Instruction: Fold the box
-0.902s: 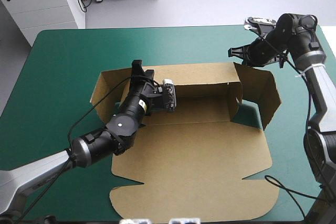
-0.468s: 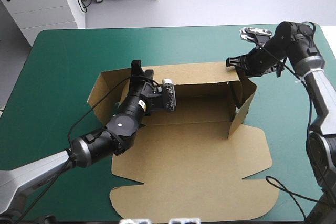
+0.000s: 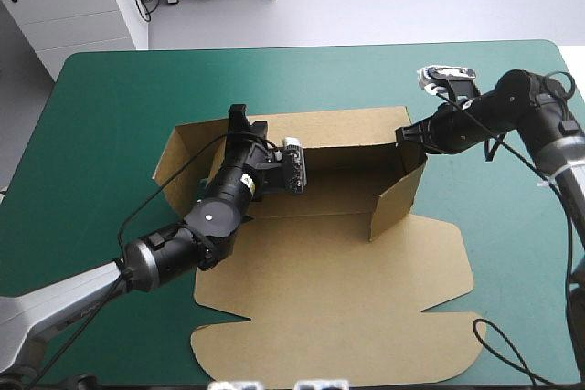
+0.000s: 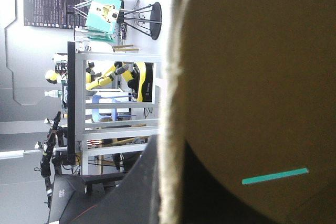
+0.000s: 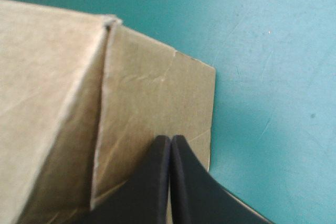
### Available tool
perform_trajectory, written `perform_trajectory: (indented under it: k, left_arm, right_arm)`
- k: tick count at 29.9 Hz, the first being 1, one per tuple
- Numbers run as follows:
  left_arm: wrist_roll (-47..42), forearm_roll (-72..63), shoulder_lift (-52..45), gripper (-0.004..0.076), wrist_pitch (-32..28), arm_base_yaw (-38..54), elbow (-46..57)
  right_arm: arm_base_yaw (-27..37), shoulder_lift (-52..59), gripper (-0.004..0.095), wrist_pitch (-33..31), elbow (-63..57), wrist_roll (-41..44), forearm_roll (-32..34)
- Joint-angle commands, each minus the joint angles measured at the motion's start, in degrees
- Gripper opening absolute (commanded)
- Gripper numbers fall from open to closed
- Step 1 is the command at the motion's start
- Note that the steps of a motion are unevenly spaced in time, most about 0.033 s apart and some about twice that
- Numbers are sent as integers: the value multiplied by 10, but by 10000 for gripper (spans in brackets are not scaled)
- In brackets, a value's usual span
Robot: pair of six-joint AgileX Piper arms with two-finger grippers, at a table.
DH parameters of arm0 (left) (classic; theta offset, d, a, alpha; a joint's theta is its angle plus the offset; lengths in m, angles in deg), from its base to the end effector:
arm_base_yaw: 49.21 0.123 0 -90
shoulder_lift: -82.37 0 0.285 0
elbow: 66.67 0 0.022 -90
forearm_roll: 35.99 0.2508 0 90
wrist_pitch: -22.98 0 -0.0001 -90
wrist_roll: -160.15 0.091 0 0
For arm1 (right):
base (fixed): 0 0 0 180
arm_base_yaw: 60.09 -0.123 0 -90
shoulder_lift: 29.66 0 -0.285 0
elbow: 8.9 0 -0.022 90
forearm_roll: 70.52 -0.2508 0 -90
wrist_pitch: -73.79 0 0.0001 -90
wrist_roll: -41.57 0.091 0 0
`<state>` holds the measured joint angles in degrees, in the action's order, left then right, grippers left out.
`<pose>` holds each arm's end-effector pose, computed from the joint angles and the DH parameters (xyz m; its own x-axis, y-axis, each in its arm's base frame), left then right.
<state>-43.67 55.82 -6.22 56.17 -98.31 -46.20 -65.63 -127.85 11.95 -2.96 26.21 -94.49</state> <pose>0.2467 -0.2086 0.3080 0.1912 0.9675 -0.1655 0.3249 0.0968 0.9408 0.3273 0.0645 0.3423 -0.8605 -0.1409 -0.4897 -0.3114 0.9061 0.2865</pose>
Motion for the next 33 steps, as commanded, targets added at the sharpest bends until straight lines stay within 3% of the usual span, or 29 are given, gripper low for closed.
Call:
perform_trajectory:
  k: [1,8,11,15,20,23,29,33]
  left_arm:
    - [-9,22,-21,-7,17,-2,-16]
    - [27,22,-21,-6,4,-2,-16]
    - [40,13,-21,-6,4,-2,-16]
    - [64,-9,-21,-6,3,-2,-16]
    - [97,-36,-21,-6,1,-2,-12]
    - [97,-35,-21,-6,2,-2,-11]
    - [97,-35,-21,-6,5,-2,-11]
    - [97,-34,-21,-6,5,-2,-11]
  right_arm:
    - [4,63,-19,73,-35,-62,-47]
    - [4,132,-19,194,-163,-164,-92]
    - [4,169,-19,272,-227,-228,-141]
    - [4,222,-19,350,-317,-369,-254]
    - [4,257,-6,361,-377,-454,-305]
    - [4,259,86,351,-388,-465,-304]
    - [4,268,459,317,-389,-510,-307]
    - [4,261,559,300,-389,-522,-307]
